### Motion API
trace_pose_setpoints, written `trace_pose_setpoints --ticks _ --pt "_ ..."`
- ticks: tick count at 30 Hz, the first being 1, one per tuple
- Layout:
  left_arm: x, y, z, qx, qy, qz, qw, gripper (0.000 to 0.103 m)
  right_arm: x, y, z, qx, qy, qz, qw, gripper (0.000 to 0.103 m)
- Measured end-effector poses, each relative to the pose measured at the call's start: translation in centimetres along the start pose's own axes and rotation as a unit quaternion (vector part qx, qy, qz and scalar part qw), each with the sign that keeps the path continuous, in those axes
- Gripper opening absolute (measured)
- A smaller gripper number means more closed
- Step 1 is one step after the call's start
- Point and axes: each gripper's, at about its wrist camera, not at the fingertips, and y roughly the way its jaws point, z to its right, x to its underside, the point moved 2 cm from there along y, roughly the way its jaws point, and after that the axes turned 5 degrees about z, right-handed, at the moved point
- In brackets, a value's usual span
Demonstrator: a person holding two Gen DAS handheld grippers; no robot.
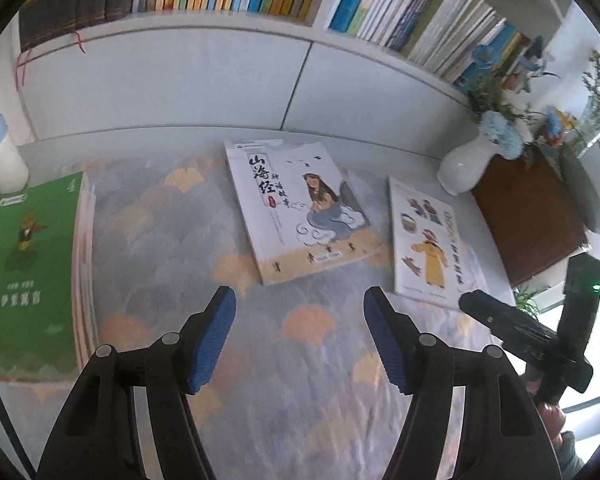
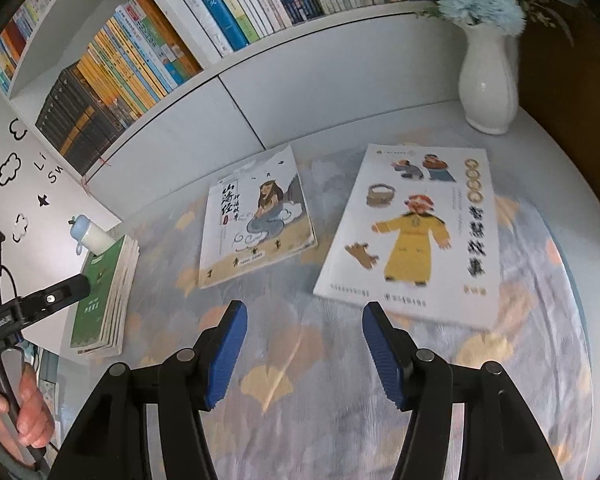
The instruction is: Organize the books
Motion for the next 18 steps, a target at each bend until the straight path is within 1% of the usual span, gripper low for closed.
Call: trace_pose_setpoints --ticks 1,3,6,10,14,16,17,18 --pt "-0.2 0.8 -0.2 -0.003 -0.002 -0.004 1.0 0.061 -0.3 0.5 -0.1 0.0 -0.003 0.0 1.0 0.061" --pt "-0.4 2.5 -0.2 0.011 0.002 -0.02 0.9997 0.058 -1.2 1.8 -0.4 0.002 -0.012 0.003 1.0 0.061" --pt "-0.7 4.9 -0.3 0.007 0.009 -0.032 0.9994 0.058 -2.3 3.9 -0.6 0.001 -0.021 -0.003 1.0 0.061" --pt "-0.9 8.2 -1.7 0.003 -0.018 -0.051 0.9986 0.058 -3.2 7.1 -0.9 0.015 -0.032 -0.015 0.999 0.061" --pt "-1.0 10.5 -2.9 0.0 -0.034 -0.055 0.9979 0.058 -3.8 10.1 -1.2 0.029 -0.045 -0.022 0.998 0.061" --pt "-0.8 11.5 -3.4 -0.005 -0.041 -0.058 0.9974 0.058 -4.0 11.2 -1.4 0.032 -0.053 -0.028 0.998 0.058" --pt "-0.7 12.0 -3.6 -0.005 -0.045 -0.061 0.9971 0.058 -4.1 12.0 -1.7 0.03 -0.06 -0.033 0.997 0.052" --pt "-0.6 12.7 -3.9 -0.004 -0.051 -0.064 0.9967 0.055 -4.2 12.5 -1.8 0.032 -0.063 -0.035 0.997 0.048"
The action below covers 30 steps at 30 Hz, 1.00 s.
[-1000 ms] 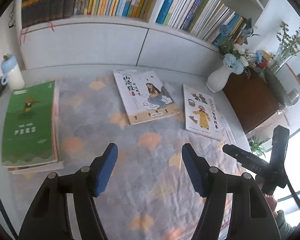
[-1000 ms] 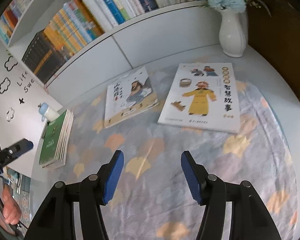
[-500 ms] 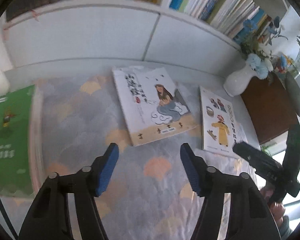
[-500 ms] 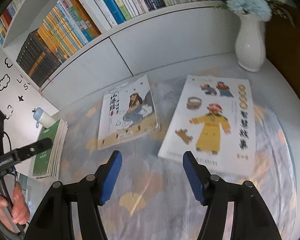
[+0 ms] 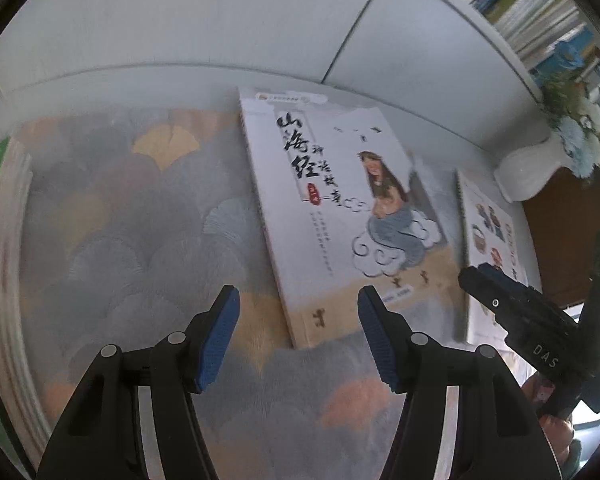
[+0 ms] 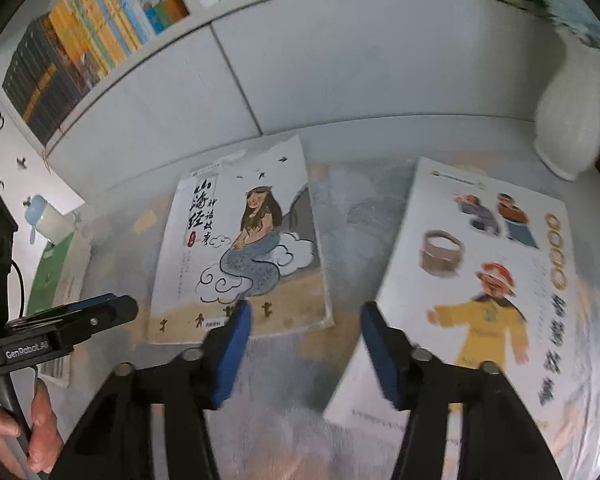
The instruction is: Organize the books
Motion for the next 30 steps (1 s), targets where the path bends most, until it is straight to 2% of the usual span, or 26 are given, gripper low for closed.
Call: trace_pose_setpoints --ticks 3,4,7,9,12,14,17,22,25,28,30 --pt "0.2 1.4 -0.3 0.012 -0.007 -0.013 0.9998 0.037 -0.5 1.5 -0.4 0.005 -0.002 0.0 1.0 0.047" --pt "0.3 1.8 -0.2 0.022 -0.006 -0.019 0.9996 0.036 -0.7 1.9 -0.4 0.01 0.001 0.001 1.0 0.047" --pt "0.2 1.9 -0.1 0.03 -0.01 -0.013 0.9994 0.036 -1.3 3.5 0.2 0.033 0.023 -0.008 0.999 0.047" --pt "-0.1 2.1 -0.1 0.037 -0.014 -0.016 0.9991 0.036 -1.5 4.7 0.4 0.013 0.041 -0.026 0.999 0.048" --pt "-0.1 2.1 0.0 0.035 -0.01 -0.019 0.9992 0.036 -1.7 5.0 -0.2 0.0 0.035 -0.025 0.999 0.046" --pt "0.1 1.9 0.0 0.029 -0.008 -0.017 0.9994 0.036 -1.6 4.9 -0.8 0.014 0.019 -0.024 0.999 0.046" --pt "1.0 0.7 -0.2 0.026 -0.009 -0.014 0.9995 0.036 -0.9 3.9 -1.7 0.008 0.006 -0.023 1.0 0.046" --pt "5.4 -2.2 0.3 0.035 0.012 -0.042 0.9985 0.036 0.7 -0.1 -4.7 -0.018 -0.031 -0.006 0.999 0.046" --pt "8.1 -3.3 0.2 0.029 0.019 -0.055 0.9979 0.036 2.7 -1.6 -6.5 0.001 -0.072 -0.012 0.997 0.047" --pt "10.7 -4.5 -0.9 0.03 -0.005 -0.065 0.9974 0.036 5.0 -2.3 -5.6 0.006 -0.052 -0.035 0.998 0.047" --pt "11.7 -5.4 -1.4 0.039 -0.021 -0.067 0.9968 0.036 7.2 -2.4 -4.3 -0.002 -0.019 -0.067 0.998 0.047"
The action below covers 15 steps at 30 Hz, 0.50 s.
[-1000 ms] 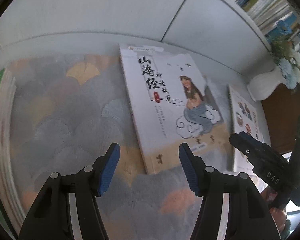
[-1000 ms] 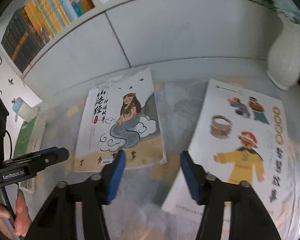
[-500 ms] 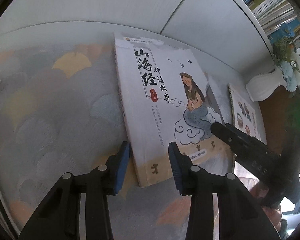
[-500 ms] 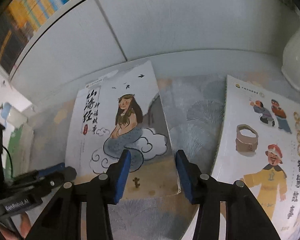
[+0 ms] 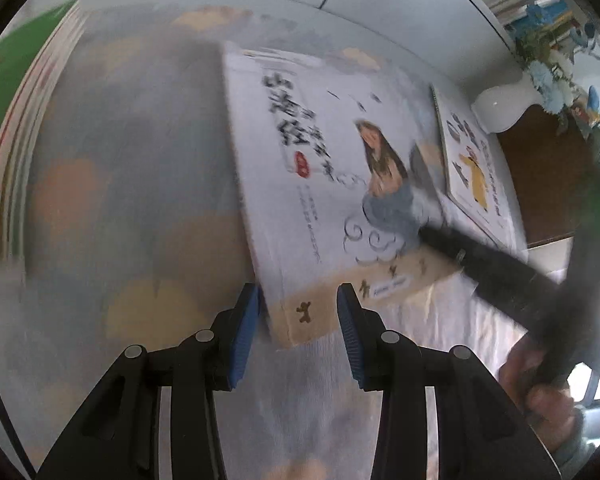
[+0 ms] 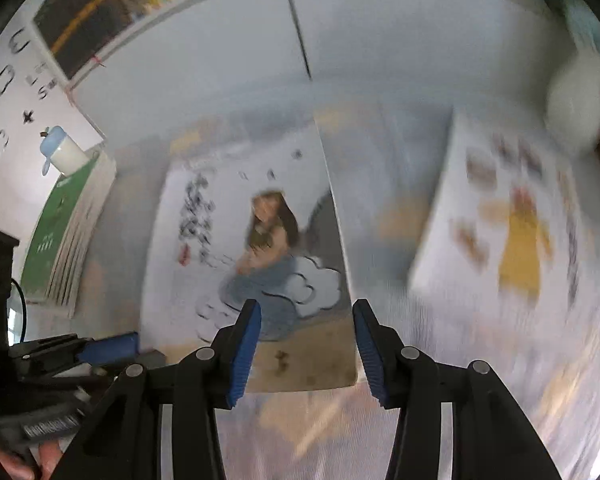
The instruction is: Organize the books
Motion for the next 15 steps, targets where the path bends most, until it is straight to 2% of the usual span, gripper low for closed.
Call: trace_pose_setpoints --ticks 2,3,7,10,11,13,15 --pt "1.3 -0.7 0.0 0.006 -0.003 -0.008 0.9999 0.036 2.4 0.2 0.7 -0.019 0.022 -0.027 0.999 0.047" --pt "2.1 -1.0 0.2 0.002 0.004 -0.013 0.9999 0.036 3.9 -0.4 0.5 -0.021 0.017 -0.024 0.999 0.047" --pt "5.3 -1.4 1.0 -0.022 0.047 -0.033 0.9981 0.036 8.6 -2.5 -1.3 -0.002 -0.043 -0.022 0.999 0.048" --pt "6.8 -2.0 1.4 -0.034 0.055 -0.032 0.9974 0.037 11.2 -3.9 -2.1 0.003 -0.065 -0.017 0.998 0.048" --pt "6.9 -2.2 1.4 -0.041 0.055 -0.027 0.9973 0.037 11.8 -4.6 -1.7 0.013 -0.063 -0.009 0.998 0.048" --pt "6.6 -2.8 1.5 -0.052 0.051 -0.015 0.9972 0.037 12.1 -5.2 -0.2 0.054 -0.061 0.012 0.997 0.057" --pt "6.4 -3.7 1.5 -0.058 0.045 0.0 0.9973 0.038 12.2 -6.1 2.2 0.084 -0.058 0.042 0.994 0.059"
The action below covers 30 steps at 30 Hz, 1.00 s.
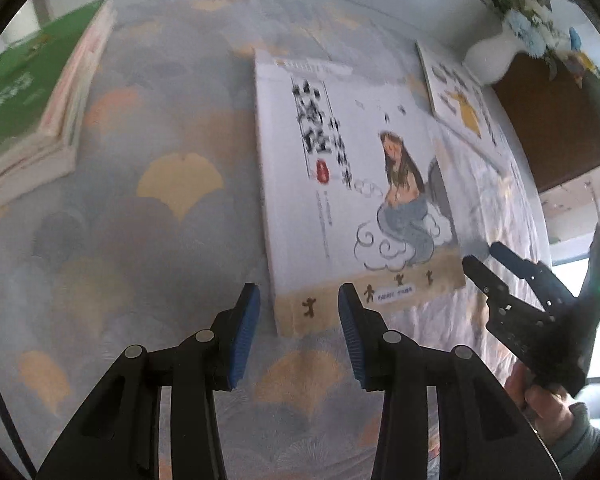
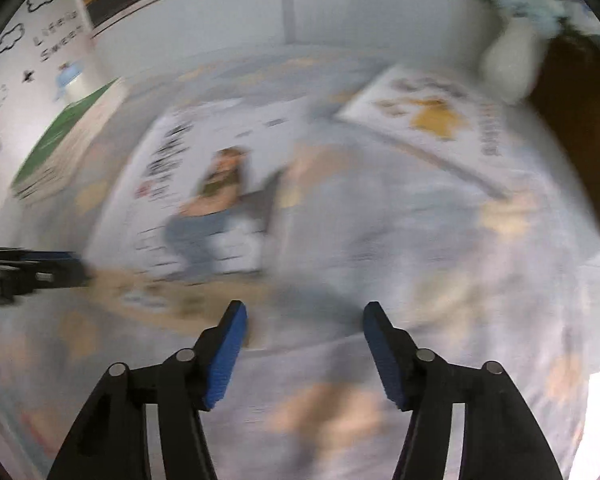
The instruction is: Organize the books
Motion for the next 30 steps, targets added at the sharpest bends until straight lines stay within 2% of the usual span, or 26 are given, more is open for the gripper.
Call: trace_pose_setpoints --ticks 2,4,6,7,9,11,18,23,30 --pt "-0.3 -1.0 -0.1 -0.005 -0.003 0.013 0.9999 0.038 0.6 0.2 1.8 0.016 -0.014 0.013 1.0 0.059" --pt "-0.6 -2.0 0.0 -0.016 0.0 0.025 0.9995 0.038 1.3 -0.1 2.6 0.016 -0.039 0.036 0.998 0.071" --pt "-0.6 -2.9 0.0 -0.027 0.003 0.034 0.9991 0.038 1.9 0.0 3.0 0.028 -0.058 0.038 0.997 0.097" --pt "-0.6 -3.4 0.1 -0.031 0.003 0.038 0.9988 0.038 2.1 0.1 3.1 0.028 -0.053 0.037 0.998 0.102" --pt "-0.7 -3.9 0.3 -0.034 0.0 0.044 0.9984 0.039 2.7 0.1 4.0 0.02 -0.011 0.039 0.999 0.103" --pt "-0.9 -4.6 0.6 -0.035 -0.003 0.053 0.998 0.039 3.2 -0.3 4.4 0.027 0.003 0.066 0.997 0.103" --pt "-2.9 -7.3 2.6 -0.033 -0.002 0.095 0.9949 0.041 3.5 -0.5 4.3 0.033 -0.001 0.068 0.997 0.103" --pt "-5.1 -9.5 5.0 -0.014 -0.004 0.135 0.9907 0.041 3.5 -0.5 4.2 0.034 -0.001 0.068 0.997 0.103" --pt "-5.1 -10.9 7.6 -0.003 0.014 0.155 0.9877 0.045 3.5 -0.4 4.3 0.033 -0.001 0.068 0.997 0.103"
